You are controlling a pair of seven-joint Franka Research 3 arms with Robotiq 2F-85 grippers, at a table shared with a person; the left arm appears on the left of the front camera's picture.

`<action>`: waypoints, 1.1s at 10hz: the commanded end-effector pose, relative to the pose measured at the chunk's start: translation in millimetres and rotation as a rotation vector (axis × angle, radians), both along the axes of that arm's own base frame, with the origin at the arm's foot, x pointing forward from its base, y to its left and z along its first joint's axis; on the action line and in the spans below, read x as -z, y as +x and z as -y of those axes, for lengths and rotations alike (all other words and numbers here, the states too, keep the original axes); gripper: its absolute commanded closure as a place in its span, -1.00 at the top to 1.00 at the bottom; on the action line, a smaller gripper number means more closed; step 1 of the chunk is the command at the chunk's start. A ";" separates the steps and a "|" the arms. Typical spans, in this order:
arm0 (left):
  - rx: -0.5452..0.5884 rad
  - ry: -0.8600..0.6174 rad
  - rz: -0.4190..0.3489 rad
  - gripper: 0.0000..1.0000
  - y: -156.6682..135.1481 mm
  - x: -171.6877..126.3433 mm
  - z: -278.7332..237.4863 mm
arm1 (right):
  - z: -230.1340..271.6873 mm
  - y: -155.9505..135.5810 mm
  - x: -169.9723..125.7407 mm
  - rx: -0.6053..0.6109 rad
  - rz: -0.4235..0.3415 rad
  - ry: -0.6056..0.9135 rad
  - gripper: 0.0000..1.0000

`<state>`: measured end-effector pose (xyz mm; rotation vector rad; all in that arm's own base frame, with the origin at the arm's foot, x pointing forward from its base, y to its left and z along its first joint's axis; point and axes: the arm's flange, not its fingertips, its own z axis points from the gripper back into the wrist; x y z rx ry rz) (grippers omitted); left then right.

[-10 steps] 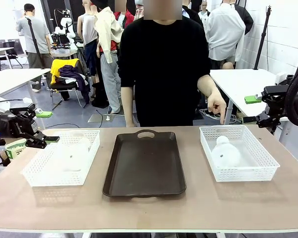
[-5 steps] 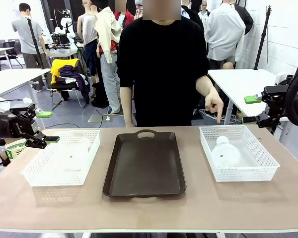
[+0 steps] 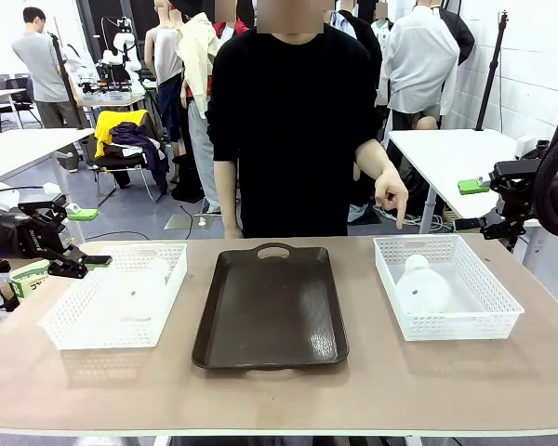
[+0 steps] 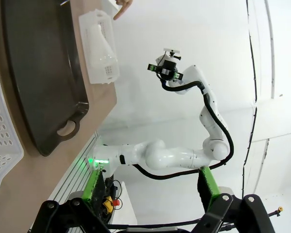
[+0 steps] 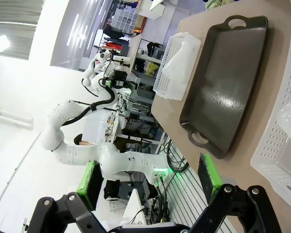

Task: Prepare the laboratory tools.
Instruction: Pick up the Big flask that the person points to.

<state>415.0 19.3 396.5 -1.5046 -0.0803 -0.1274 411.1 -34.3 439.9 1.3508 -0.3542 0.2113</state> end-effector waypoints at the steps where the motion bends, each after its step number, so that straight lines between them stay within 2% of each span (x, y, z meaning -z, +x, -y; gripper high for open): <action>1: 0.000 0.021 -0.006 1.00 0.8 -1.5 -1.6 | 0.0 0.0 0.0 0.000 0.000 0.000 1.00; 3: 0.000 0.021 -0.006 1.00 0.8 -1.5 -1.6 | -9.5 12.8 -29.2 0.113 0.054 -0.263 1.00; 6: 0.000 0.021 -0.006 1.00 0.8 -1.5 -1.6 | -31.0 51.9 -65.9 0.212 0.088 -0.619 1.00; 7: 0.000 0.021 -0.006 1.00 0.8 -1.5 -1.6 | -39.1 67.3 -72.0 0.243 0.073 -0.738 1.00; 9: 0.000 0.021 -0.006 1.00 0.8 -1.5 -1.6 | -57.4 100.8 -75.3 0.280 -0.005 -0.947 1.00; 11: 0.000 0.021 -0.006 1.00 0.8 -1.5 -1.6 | -70.2 127.8 -55.2 0.303 -0.110 -1.113 1.00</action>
